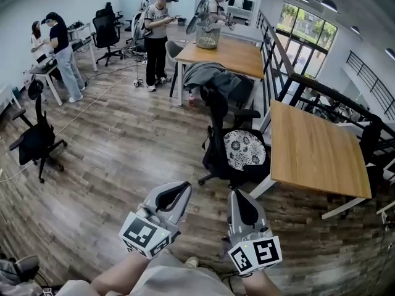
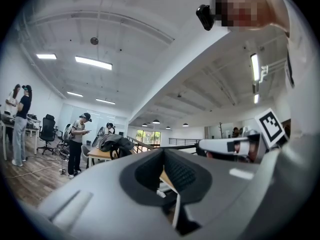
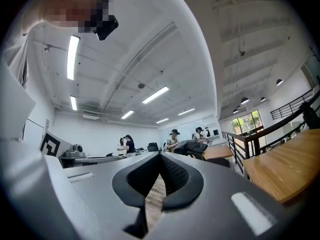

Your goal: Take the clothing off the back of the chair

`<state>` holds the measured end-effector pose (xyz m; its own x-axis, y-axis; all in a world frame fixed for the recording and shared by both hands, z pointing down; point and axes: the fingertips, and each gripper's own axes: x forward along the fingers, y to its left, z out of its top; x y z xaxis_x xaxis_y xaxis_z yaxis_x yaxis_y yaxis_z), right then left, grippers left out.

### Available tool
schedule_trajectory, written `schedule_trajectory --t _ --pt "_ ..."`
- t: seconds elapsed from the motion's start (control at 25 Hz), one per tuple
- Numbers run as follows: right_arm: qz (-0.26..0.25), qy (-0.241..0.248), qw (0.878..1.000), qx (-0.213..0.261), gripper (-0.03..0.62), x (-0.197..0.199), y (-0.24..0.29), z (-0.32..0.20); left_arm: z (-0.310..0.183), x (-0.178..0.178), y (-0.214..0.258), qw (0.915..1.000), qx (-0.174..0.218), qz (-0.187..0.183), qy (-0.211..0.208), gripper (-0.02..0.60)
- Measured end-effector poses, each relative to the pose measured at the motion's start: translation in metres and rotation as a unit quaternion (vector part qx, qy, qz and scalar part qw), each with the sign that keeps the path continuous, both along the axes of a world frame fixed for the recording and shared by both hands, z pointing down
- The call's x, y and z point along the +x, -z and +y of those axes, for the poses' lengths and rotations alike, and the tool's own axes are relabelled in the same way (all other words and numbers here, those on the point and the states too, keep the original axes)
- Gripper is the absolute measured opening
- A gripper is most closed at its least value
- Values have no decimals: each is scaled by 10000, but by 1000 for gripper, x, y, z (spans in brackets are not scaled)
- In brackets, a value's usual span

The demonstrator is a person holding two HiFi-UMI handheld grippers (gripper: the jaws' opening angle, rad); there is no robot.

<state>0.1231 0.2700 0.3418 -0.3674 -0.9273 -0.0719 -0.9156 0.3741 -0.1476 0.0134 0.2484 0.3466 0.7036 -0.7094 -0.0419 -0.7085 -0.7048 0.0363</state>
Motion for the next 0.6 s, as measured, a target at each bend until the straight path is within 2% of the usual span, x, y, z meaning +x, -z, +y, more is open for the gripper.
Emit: schedule_trajectory --t 0.32,0.6 --pt "-4 77 10000 -56 -3 16 -12 6 6 18 -11 10000 -38 -82 24 -2" --pt "95 137 9999 -37 -2 21 -19 -17 -16 24 -18 10000 26 -66 45 -2"
